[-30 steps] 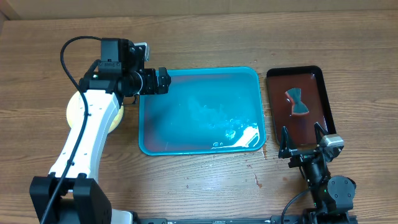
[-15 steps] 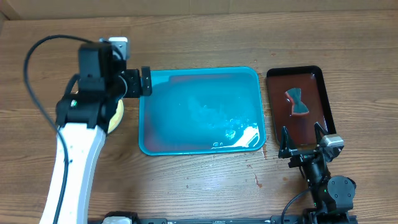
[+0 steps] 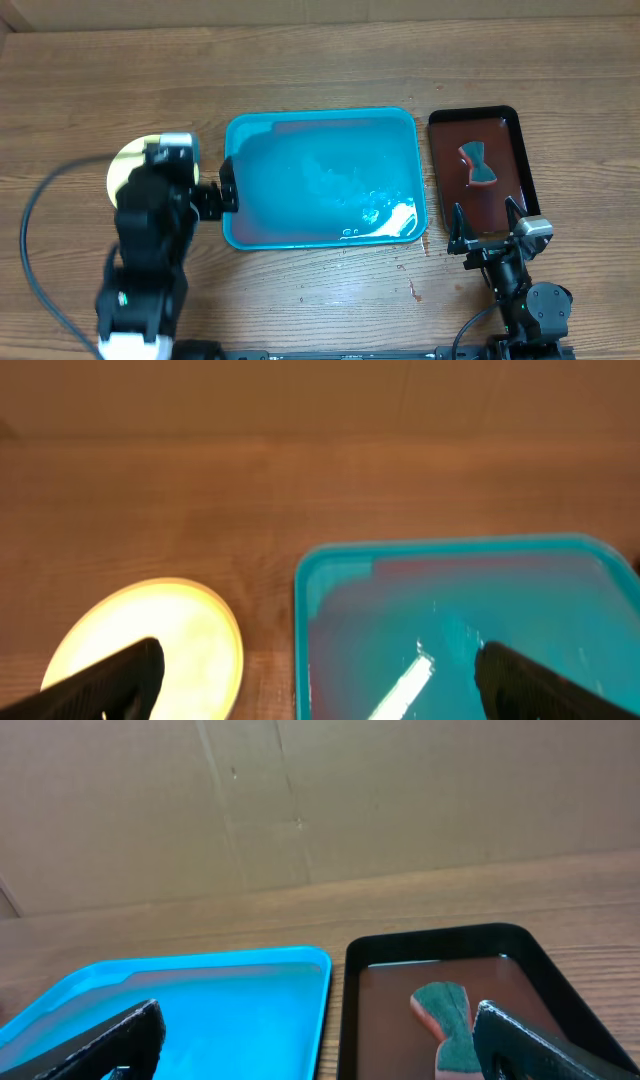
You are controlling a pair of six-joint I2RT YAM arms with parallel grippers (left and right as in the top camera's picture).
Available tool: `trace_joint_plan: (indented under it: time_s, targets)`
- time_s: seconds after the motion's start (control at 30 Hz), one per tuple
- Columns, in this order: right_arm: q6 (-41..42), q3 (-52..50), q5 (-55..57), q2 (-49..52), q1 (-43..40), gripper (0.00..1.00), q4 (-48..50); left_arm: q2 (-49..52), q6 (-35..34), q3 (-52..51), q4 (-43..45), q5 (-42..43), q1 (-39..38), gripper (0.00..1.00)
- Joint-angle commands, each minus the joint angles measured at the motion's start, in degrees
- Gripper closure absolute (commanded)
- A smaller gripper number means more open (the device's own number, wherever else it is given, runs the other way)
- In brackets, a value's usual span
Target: Clean dirty plates on tray and stack at the side
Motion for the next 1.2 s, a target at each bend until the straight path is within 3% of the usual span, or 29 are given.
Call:
trace_joint_plan:
  time_s: [0.0, 0.2, 0.53, 1.07, 1.17]
  targets:
    - [0.2, -0.6, 0.3, -0.5, 0.6, 0.0, 0.3, -8.8, 1.3, -9.4, 6.1, -0.2, -0.4, 0.0]
    - [0.2, -0.6, 0.3, -0.5, 0.6, 0.0, 0.3, -23.4, 1.4, -22.5, 12.5, 0.2, -0.4, 0.01]
    - [0.2, -0.6, 0.3, -0.5, 0.6, 0.0, 0.3, -41.6, 11.6, -35.6, 12.5, 3.7, -0.3, 0.0]
    - [0.2, -0.6, 0.3, -0.5, 0.6, 0.0, 0.3, -44.1, 14.8, -40.3, 13.4, 3.6, 0.9, 0.0]
    - [0.2, -0.6, 0.3, -0.5, 0.6, 0.0, 0.3, -44.1, 15.3, -42.1, 18.1, 3.8, 0.9, 0.01]
